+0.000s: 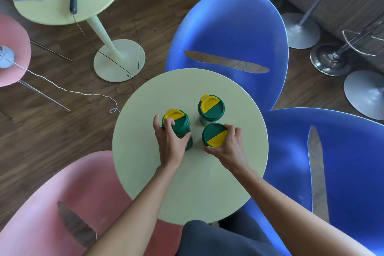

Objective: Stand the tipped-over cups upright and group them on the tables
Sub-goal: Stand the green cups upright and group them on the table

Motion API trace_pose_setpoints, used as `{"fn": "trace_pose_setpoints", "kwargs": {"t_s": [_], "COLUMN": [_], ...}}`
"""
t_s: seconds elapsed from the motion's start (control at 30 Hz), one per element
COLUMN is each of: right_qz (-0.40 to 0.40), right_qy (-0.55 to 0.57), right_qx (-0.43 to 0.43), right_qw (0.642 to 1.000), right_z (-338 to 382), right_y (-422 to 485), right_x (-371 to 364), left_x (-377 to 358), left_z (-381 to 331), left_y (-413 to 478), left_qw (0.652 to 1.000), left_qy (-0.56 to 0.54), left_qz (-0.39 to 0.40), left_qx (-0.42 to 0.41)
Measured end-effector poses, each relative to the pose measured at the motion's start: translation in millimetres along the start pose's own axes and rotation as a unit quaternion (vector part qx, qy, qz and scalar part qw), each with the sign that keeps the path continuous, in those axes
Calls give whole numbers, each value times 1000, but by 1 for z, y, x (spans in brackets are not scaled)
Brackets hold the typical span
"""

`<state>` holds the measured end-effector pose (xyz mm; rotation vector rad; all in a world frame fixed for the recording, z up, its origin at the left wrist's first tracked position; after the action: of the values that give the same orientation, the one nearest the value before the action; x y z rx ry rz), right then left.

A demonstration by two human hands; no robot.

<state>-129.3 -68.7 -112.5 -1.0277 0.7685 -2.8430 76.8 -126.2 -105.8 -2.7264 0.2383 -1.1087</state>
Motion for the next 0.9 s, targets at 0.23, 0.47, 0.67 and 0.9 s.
{"fn": "trace_pose_setpoints", "kwargs": {"t_s": [0.23,0.47,0.67,0.9], "right_qz": [1,4,8,18], "right_qy": [12,22,25,30], "right_qx": [4,6,4,-1], "right_qw": [1000,1000,1000,999], "right_z": [0,-1,-3,-6], "right_y": [0,-1,1,3], "right_x": [0,-1,-2,-4], "left_x": [3,9,-1,11], "left_z": [-8,-16,-2,0], "left_y": [-16,-21,-9,4], "left_qw": [999,998,992,993], "left_qy": [38,-19,-35,-28], "left_qz": [13,16,113,99], "left_qx": [-23,-62,32,51]}}
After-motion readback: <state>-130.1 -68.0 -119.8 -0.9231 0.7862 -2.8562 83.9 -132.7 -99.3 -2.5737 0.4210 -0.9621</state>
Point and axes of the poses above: each hand's wrist, its own y-axis towards the middle knuckle, its own x-axis out of the back of the hand, z = x × y, the point moved 9 cm from there along y, towards the middle knuckle, and after that the axes turned 15 degrees about z, right-handed, at the moved point
